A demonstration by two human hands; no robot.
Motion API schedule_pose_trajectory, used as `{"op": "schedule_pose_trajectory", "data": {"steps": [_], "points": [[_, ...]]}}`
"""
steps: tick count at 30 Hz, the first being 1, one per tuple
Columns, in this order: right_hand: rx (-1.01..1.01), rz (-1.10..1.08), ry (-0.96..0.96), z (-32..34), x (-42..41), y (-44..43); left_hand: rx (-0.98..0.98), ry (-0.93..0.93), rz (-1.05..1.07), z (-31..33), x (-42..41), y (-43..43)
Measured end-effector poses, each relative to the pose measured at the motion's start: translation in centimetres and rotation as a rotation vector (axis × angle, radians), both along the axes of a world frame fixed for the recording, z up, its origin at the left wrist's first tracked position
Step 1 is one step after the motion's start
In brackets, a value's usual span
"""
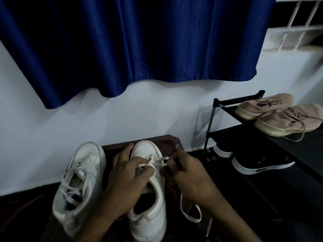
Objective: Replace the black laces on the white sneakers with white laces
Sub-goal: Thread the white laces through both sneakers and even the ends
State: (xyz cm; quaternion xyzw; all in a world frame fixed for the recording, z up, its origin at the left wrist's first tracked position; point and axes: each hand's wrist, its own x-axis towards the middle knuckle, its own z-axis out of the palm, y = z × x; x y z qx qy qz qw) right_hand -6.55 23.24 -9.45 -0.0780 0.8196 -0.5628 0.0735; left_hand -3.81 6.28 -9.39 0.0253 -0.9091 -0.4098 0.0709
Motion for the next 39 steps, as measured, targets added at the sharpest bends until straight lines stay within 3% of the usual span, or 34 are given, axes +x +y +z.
{"op": "schedule_pose_trajectory", "data": {"steps": [2, 4, 11, 13, 19, 24, 27, 29, 32, 34, 39], "points": [[0.056, 0.163, -0.093, 0.3, 0.0, 1.7, 0.084, 0.006, -0.008, -0.2, 0.1, 0.5], [0.118, 0.239, -0.019, 0.7, -0.1, 2.7, 0.17, 0.016, -0.011, -0.4, 0.1, 0.7], [0.209, 0.112, 0.373, -0.2, -0.7, -0.5, 0.181, 0.03, -0.045, -0.6, -0.4, 0.6], [0.235, 0.112, 0.405, -1.0, -0.9, -0.4, 0.161, 0.028, -0.042, -0.6, -0.3, 0.8], [0.301, 0.618, -0.024, 2.1, -0.9, 5.6, 0.026, 0.025, -0.046, -0.5, -0.3, 0.6], [0.236, 0.276, 0.221, 1.1, -1.8, 1.7, 0.001, 0.03, -0.029, -0.4, -0.2, 0.5], [0.211, 0.233, 0.373, -0.1, -1.9, -0.5, 0.013, 0.021, -0.022, -0.5, -0.2, 0.6], [0.19, 0.307, 0.317, 0.1, -2.1, 0.5, -0.001, 0.014, -0.018, -0.4, -0.1, 0.6], [0.257, 0.634, 0.012, 2.0, -1.8, 4.3, -0.008, 0.008, -0.019, -0.2, -0.1, 0.5], [0.325, 0.713, -0.072, 2.8, -1.5, 5.7, 0.008, 0.006, -0.025, -0.3, -0.2, 0.4], [0.296, 0.362, 0.273, 1.3, -2.1, 1.1, 0.02, 0.001, -0.027, -0.6, -0.3, 0.5]]}}
